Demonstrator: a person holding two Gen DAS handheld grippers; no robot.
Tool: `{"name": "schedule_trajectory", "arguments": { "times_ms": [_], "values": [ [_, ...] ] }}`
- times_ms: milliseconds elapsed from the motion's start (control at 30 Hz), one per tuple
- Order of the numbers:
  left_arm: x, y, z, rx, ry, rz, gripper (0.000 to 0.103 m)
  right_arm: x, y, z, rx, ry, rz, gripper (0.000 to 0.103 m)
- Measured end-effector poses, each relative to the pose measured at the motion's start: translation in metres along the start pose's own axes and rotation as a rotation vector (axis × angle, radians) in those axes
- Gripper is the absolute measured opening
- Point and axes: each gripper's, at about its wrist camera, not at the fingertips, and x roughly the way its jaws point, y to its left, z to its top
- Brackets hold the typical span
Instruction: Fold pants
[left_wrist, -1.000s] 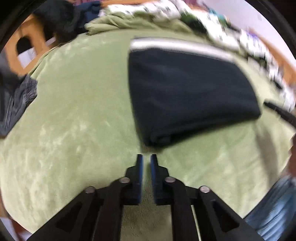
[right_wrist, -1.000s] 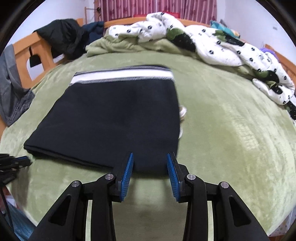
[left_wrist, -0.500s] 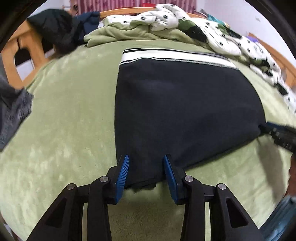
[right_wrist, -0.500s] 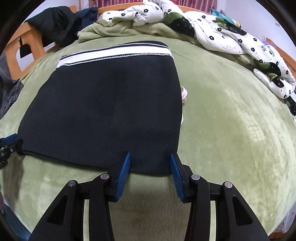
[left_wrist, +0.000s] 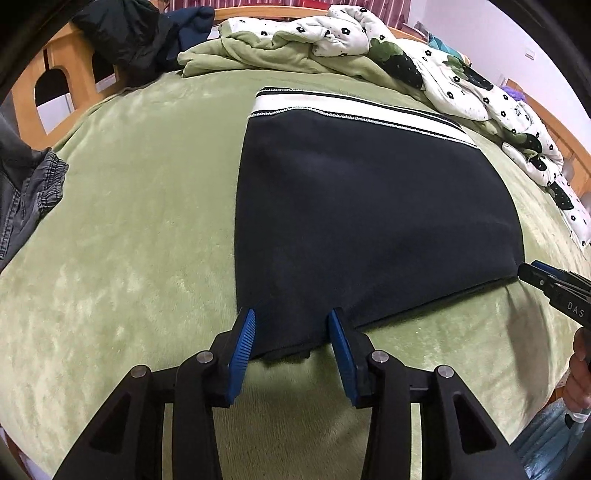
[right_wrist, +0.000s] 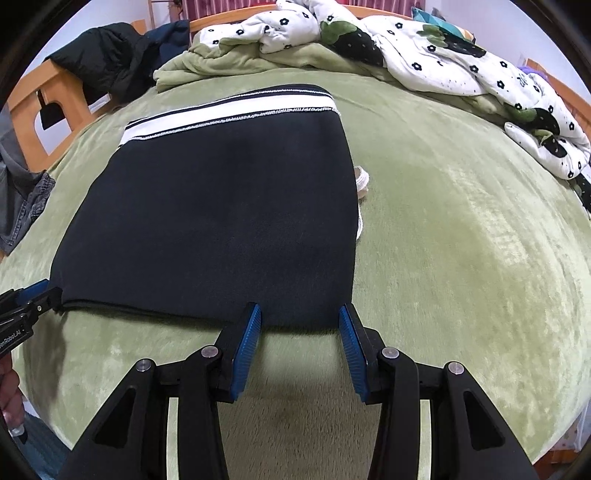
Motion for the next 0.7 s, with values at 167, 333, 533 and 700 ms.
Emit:
{"name": "schedule_trajectory", "arguments": {
  "times_ms": [167, 333, 533, 700],
  "values": [
    [-0.035, -0.006, -0.001, 0.0, -0.048, -0.02, 0.039, -0.035, 0.001, 0.001, 0.034, -0.071, 0.019, 0.044],
    [-0.087, -0.007, -0.013, -0.033, -0.126, -0.093, 0.054, -0.08, 0.007, -0.008, 0.04, -0.163, 0.022, 0.051],
    [-0.121, -0.014, -0.039, -0.028, -0.217, -0.052, 0.064, -0.106, 0.011, -0.029, 0.052, -0.219, -0.005, 0.087],
    [-0.135, -0.025, -0.049, -0.003, -0.264, 0.023, 0.068, -0.122, 0.016, -0.046, 0.032, -0.226, -0.029, 0.09]
  ]
}}
